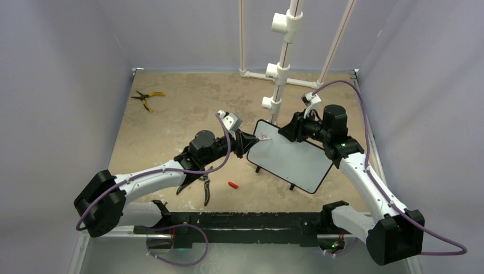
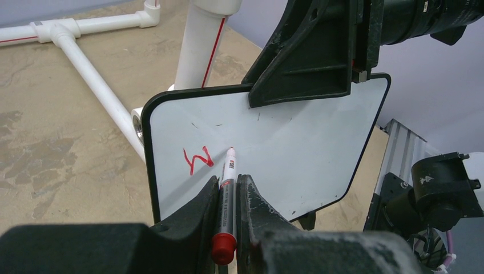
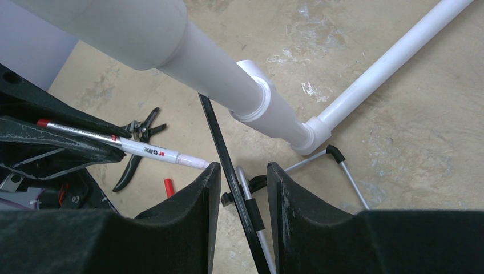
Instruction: Write a sentence on the whiteboard
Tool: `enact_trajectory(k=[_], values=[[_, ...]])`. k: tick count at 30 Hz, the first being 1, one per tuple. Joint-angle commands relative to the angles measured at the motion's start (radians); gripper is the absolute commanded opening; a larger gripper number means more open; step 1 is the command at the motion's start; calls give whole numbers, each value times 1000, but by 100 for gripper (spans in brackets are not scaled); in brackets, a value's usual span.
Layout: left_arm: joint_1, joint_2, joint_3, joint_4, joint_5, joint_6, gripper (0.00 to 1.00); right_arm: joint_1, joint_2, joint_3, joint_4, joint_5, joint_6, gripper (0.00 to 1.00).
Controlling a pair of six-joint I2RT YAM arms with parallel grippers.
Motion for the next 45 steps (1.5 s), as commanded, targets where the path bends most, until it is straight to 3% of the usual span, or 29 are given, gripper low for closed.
enact_trajectory(k=[1, 45], values=[[0, 6, 32, 62, -13, -9, 0, 6, 5, 5, 21, -6, -15, 38], [-21, -22, -18, -15, -81, 15, 0, 13, 5, 4, 20, -7, -15, 37]])
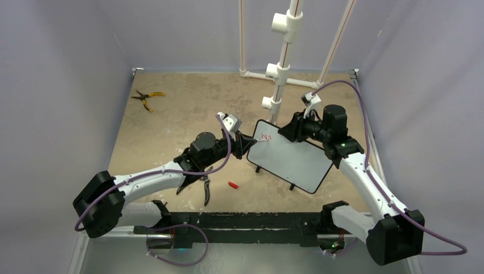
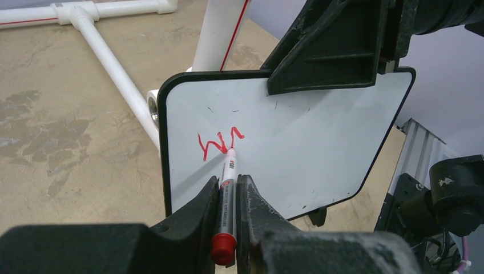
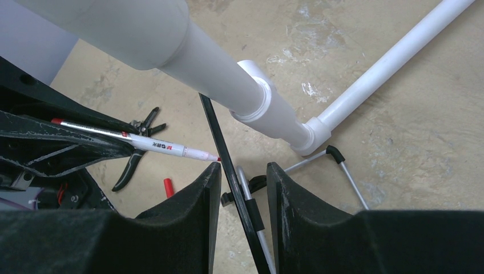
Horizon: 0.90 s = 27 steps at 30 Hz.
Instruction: Write a sentence on the whiteboard
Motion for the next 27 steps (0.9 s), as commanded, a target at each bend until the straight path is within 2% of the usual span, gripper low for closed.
enact_trajectory(k=[1, 27], values=[[-7, -7, -5, 21, -6, 9, 0, 9, 5, 4, 19, -8, -12, 37], [-7, 19, 34, 108, 0, -6, 0, 12, 5, 3, 15, -3, -12, 37]])
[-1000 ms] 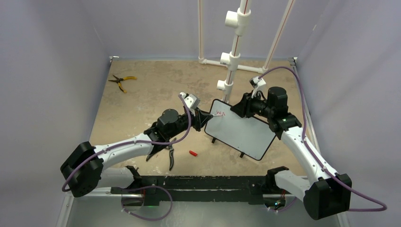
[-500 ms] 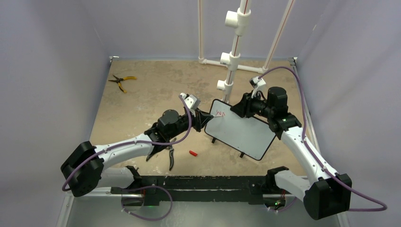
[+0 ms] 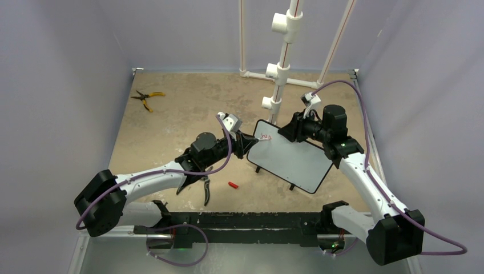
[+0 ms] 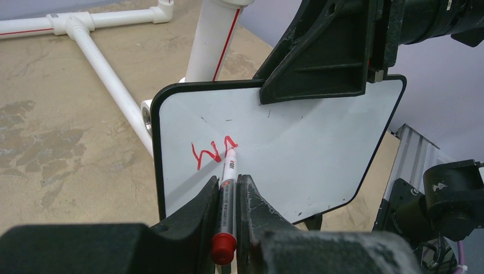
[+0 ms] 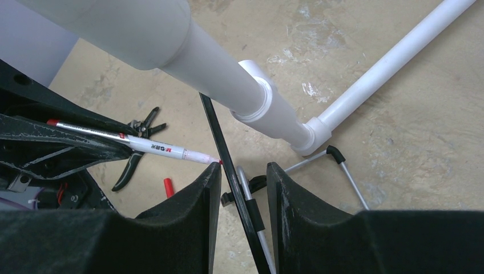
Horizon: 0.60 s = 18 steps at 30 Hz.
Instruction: Write a sentence on the whiteboard
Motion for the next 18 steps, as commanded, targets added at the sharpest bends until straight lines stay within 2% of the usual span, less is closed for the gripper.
enact_trajectory(k=[1, 18], values=[[-2, 4, 36, 68, -1, -2, 0, 9, 5, 3, 14, -5, -11, 37], [-4, 15, 13, 49, 15, -12, 0, 12, 7, 4, 15, -3, -11, 37]])
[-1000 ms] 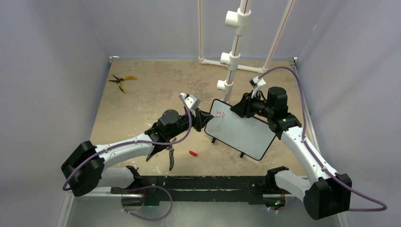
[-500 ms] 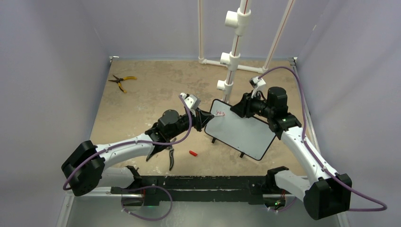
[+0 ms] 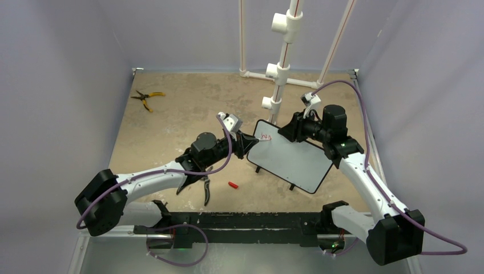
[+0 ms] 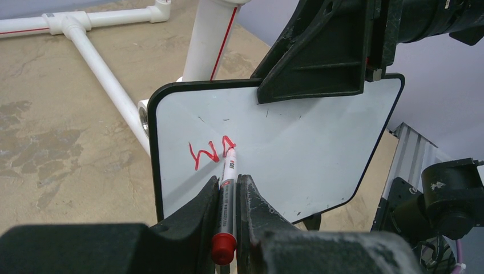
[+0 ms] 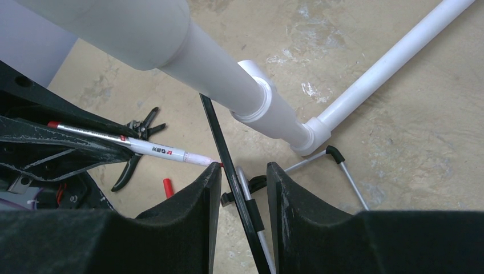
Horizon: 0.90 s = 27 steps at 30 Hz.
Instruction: Write a sentence on the whiteboard
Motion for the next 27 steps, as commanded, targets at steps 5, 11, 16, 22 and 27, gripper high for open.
enact_trajectory(k=[5, 11, 16, 22, 27], values=[[-4, 15, 13, 38, 12, -12, 0, 11, 9, 5, 16, -7, -11, 37], [-4, 27, 16, 41, 17, -19, 0, 11, 10, 6, 16, -5, -11, 37], [-5, 32, 18, 48, 17, -22, 0, 11, 9, 5, 16, -5, -12, 37], [-5, 35, 19, 84, 28, -44, 0, 11, 8, 6, 16, -4, -11, 37], [-5, 25, 20, 89, 29, -47, 0, 13, 10, 6, 14, -2, -12, 37]])
